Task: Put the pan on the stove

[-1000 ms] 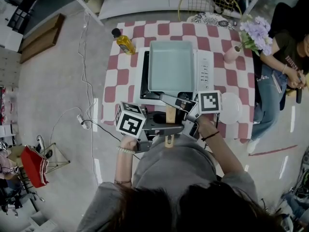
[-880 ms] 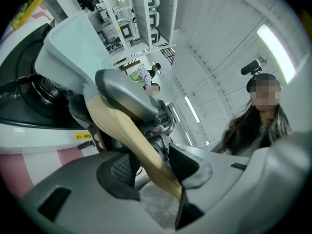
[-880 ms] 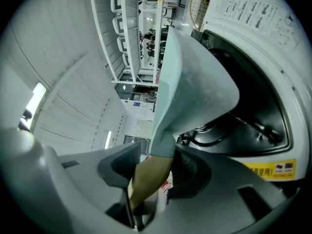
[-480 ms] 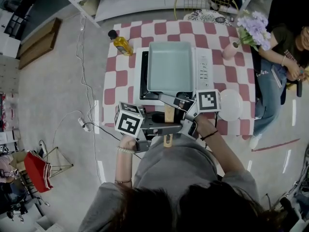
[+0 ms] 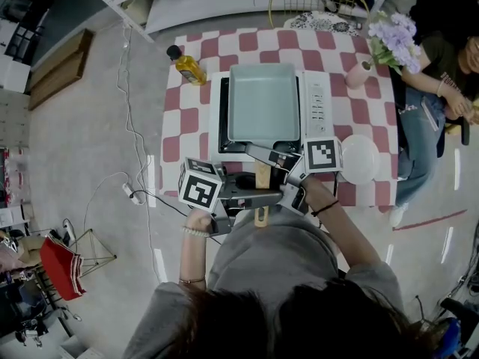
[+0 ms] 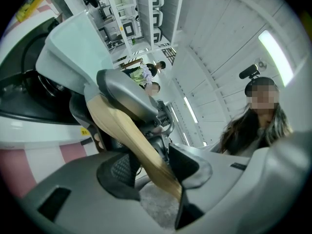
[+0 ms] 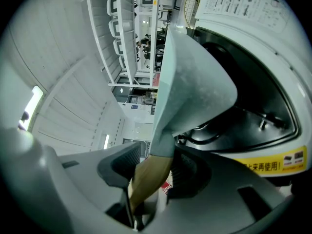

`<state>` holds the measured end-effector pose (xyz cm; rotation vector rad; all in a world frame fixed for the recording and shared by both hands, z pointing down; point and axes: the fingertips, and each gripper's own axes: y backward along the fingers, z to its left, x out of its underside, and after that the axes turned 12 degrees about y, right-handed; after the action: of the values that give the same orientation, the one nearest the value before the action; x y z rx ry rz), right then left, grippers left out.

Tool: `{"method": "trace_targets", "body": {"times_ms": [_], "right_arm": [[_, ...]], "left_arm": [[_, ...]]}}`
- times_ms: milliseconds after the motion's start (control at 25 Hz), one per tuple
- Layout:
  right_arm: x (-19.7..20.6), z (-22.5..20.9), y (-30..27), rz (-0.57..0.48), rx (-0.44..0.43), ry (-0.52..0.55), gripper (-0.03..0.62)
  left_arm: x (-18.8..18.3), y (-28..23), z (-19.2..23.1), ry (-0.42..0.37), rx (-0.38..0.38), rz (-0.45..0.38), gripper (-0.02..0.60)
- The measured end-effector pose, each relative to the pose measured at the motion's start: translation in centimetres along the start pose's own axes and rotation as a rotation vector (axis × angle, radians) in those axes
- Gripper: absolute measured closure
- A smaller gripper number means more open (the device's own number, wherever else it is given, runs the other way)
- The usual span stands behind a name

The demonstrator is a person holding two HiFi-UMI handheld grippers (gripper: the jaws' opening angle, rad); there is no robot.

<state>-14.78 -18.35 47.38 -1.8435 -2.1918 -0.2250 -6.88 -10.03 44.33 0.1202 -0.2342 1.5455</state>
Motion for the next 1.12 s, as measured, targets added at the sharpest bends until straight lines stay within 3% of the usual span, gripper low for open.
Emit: {"method": "trace_targets", "body": {"times_ms": [240,440,760,1000,1120], "right_arm": [[0.0,0.2,-0.3,-0.001,-0.010,0.048,0.407],[0.4,-0.2,-0.3,-0.017,0.001,0.013,0.407],[0.7,-0.6,-0.3,-0.026,0.006,0.018,0.407],[0.5,-0.2,-0.7,-0.030,-0.039,0.079,0.407],[0.8,-0.7,-0.5,-0.027,-0.012,0.059,0.407]], "left_arm": [[0.4,0.2,0.2,0.004,0.008,0.008,0.396],[0.5,0.3,0.6,-0.002,0.008,0.016,0.396],[1.0,0.4,1.2,-0.001,0.004,0.029,0.396],[1.2,0.4,1.7,0.003,-0.001,0.037,0.396],[1.3,0.4,1.9,0.003,-0.002,0.039,0.396]]}}
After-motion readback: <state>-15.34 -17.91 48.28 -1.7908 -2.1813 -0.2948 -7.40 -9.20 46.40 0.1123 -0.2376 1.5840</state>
